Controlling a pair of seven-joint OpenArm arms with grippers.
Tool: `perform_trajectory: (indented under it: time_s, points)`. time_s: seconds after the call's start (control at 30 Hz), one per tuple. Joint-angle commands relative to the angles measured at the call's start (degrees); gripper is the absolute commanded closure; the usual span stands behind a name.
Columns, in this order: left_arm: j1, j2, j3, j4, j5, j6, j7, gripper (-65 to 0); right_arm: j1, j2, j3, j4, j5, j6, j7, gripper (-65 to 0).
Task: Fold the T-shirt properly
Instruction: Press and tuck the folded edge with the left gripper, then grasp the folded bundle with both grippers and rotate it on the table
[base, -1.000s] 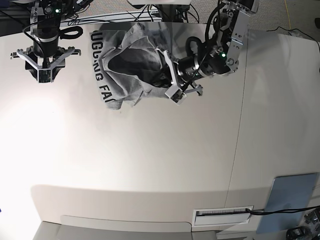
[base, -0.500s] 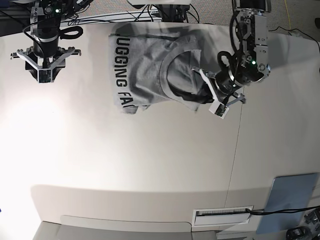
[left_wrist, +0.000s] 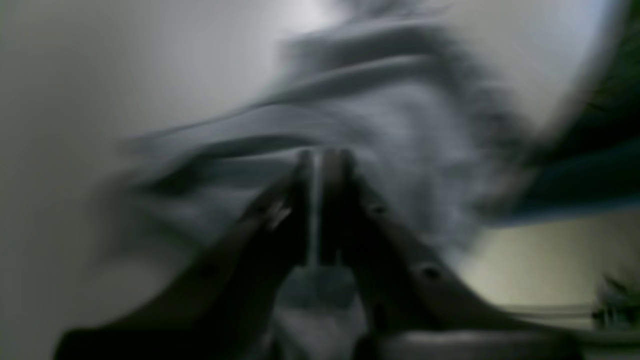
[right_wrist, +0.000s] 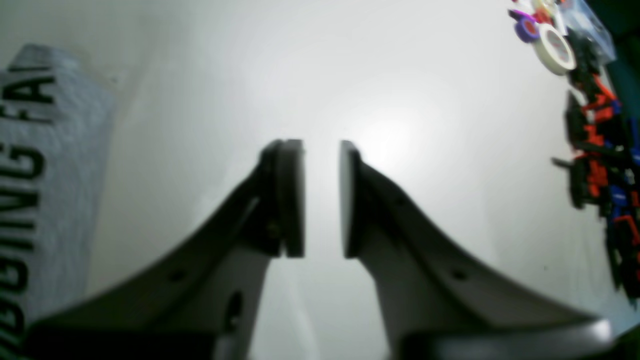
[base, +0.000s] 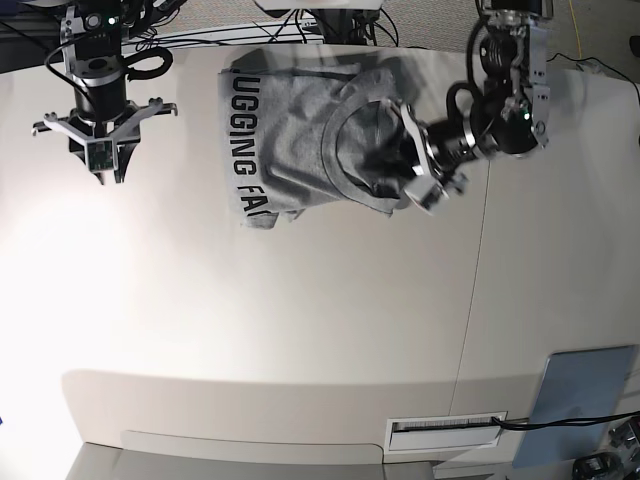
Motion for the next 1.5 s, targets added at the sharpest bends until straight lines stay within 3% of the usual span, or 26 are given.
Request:
perform_trajectory:
  time_s: [0.0, 0.1, 0.2, 0.27, 0.37, 0.63, 0.8, 0.93, 1.0, 1.07, 1.23, 1.33, 1.47]
  points:
    - [0.39, -0.15, 0.52, 0.83, -2.47, -0.06, 0.28, 0.0, 1.31, 0.42, 0.42, 0.37, 0.15, -0.31, 1.70, -5.8]
    - [2.38, -0.17, 3.54, 0.81, -3.19, -0.06, 3.48, 0.0, 5.42, 0.39, 0.37, -1.79, 2.69, 2.80, 0.48, 0.0]
    - [3.91, -0.17, 7.45, 0.79, 0.33, -0.06, 3.69, 0.0, 10.19, 0.37, -0.20, -5.33, 6.10, 7.72, -0.04, 0.0]
    - [4.28, -0.17, 9.86, 0.70, 4.42, -0.06, 3.67, 0.0, 13.33, 0.33, -1.73, -8.41, 6.19, 9.22, -0.52, 0.0]
    - [4.46, -0.26, 12.15, 0.11, 10.14, -0.06, 3.08, 0.0, 17.29, 0.24, -5.27, -13.49, 6.19, 9.84, -0.72, 0.0]
    - [4.87, -0.55, 12.52, -8.61, 15.87, -0.06, 1.03, 0.0, 26.25, 0.22, -17.33, -24.41, 4.42, 10.27, -0.55, 0.0]
    - [4.87, -2.75, 12.50, -12.46, 26.38, 0.02, -7.15, 0.0, 27.41, 0.24, -20.74, -25.86, 2.95, 10.25, -2.62, 0.0]
    - [4.70, -6.08, 12.48, -12.46, 35.36, 6.58, -15.45, 0.0, 27.36, 0.26, -20.72, -25.86, 3.37, 10.51, -6.97, 0.0]
    - [4.72, -7.89, 12.48, -12.46, 38.01, 9.86, -20.17, 0.0, 27.34, 0.26, -20.76, -25.86, 5.46, 13.42, -9.68, 0.0]
    - [4.68, -9.49, 12.50, -12.46, 40.11, 13.60, -23.69, 0.0, 26.99, 0.24, -20.74, -25.83, 7.32, 15.82, -13.00, 0.0]
    - [3.04, -12.31, 12.50, -12.46, 41.46, 24.26, -29.49, 0.0, 22.93, 0.22, -20.76, -25.38, 11.52, 15.91, -13.11, 0.0]
    - [0.31, -12.20, 12.50, -12.46, 40.09, 24.92, -29.68, 0.0, 19.89, 0.24, -21.35, -24.74, 15.78, 19.28, -9.40, 0.0]
    - [-3.15, -12.20, 12.50, -12.44, 34.25, 24.94, -29.83, 0.0, 18.34, 0.24, -26.49, -24.59, 16.26, 19.69, -5.64, 0.0]
